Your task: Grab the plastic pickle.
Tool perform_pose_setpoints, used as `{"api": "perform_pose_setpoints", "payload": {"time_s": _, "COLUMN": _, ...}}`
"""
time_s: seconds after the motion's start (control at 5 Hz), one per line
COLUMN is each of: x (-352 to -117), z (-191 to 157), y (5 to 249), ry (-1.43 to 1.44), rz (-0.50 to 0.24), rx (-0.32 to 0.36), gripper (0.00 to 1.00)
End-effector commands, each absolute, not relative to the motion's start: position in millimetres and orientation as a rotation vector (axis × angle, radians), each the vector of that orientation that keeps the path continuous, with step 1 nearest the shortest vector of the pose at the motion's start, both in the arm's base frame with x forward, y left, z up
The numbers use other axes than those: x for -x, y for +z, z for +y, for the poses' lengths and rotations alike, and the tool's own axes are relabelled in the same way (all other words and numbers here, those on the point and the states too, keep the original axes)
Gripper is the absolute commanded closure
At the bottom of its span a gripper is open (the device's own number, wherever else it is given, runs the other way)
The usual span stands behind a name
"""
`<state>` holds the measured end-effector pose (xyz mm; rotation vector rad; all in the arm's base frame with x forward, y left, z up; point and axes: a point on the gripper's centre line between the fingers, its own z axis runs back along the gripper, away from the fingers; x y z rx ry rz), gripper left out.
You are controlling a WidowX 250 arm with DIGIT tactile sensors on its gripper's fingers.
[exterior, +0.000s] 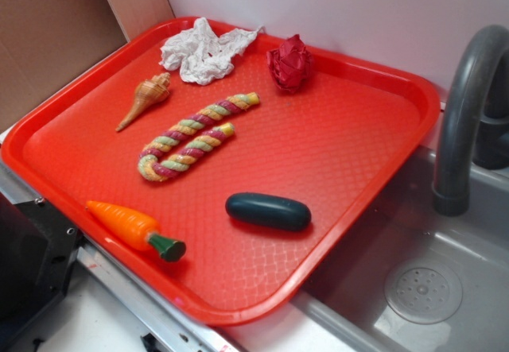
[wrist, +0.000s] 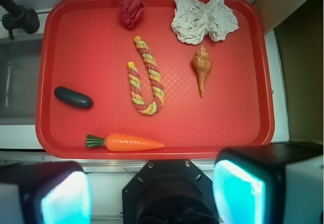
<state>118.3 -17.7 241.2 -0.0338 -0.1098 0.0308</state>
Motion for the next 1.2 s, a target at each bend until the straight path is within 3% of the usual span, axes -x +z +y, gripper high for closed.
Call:
{"api": "perform_pose_setpoints", "payload": {"time_s": 0.0, "x": -118, "z": -18, "y": 241, "ry": 0.031, "rz": -0.11, "rx": 0.034, "gripper": 0.0}}
{"api": "perform_pose_setpoints", "payload": {"time_s": 0.2, "x": -144, "z": -49, "y": 236, "ry": -0.221, "rz": -0.159, "rx": 0.004, "gripper": 0.0}}
{"api": "perform_pose_setpoints", "payload": {"time_s": 0.6, "x": -164, "z": -105, "y": 206, "ry": -0.696, "rz": -0.175, "rx": -0.02, "gripper": 0.0}}
{"api": "perform_pose_setpoints", "payload": {"time_s": 0.8, "x": -174, "z": -135, "y": 165, "ry": -0.861, "rz": -0.179, "rx": -0.05, "gripper": 0.0}}
{"api": "perform_pose_setpoints", "payload": {"time_s": 1.0, "x": -182, "z": -154, "y": 118, "ry": -0.907, "rz": -0.131, "rx": -0.053, "gripper": 0.0}}
